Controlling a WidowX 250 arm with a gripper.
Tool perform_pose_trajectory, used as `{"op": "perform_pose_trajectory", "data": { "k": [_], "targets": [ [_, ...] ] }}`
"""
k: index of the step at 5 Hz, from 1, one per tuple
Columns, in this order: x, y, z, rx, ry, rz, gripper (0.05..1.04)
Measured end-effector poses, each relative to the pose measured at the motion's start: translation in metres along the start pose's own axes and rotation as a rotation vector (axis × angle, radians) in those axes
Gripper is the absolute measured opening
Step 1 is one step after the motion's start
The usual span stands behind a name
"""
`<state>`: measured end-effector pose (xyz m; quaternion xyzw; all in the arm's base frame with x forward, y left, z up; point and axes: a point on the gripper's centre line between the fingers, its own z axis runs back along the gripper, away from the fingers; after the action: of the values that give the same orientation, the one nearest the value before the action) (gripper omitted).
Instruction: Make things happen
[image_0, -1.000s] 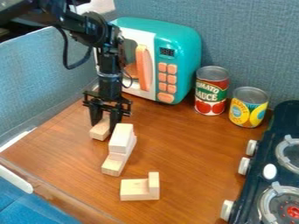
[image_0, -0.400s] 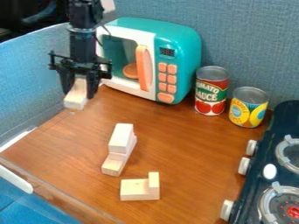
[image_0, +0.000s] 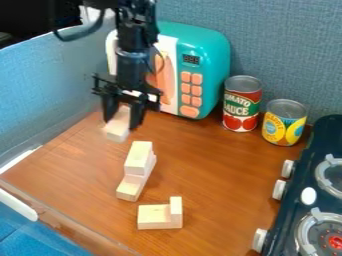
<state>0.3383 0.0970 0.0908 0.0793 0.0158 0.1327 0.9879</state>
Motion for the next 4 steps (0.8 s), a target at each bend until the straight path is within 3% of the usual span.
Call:
{"op": "perform_pose_trajectory", "data": {
  "k": [1, 2, 4],
  "targets": [
    [-0.016, -0.026, -0.013, 0.019, 0.039, -0.051, 0.566],
    [-0.023, -0.032, -0.008, 0.03, 0.035, -0.049, 0.566],
    [-0.024, -0.018, -0.01, 0.038, 0.055, 0.045, 0.566]
  ]
}}
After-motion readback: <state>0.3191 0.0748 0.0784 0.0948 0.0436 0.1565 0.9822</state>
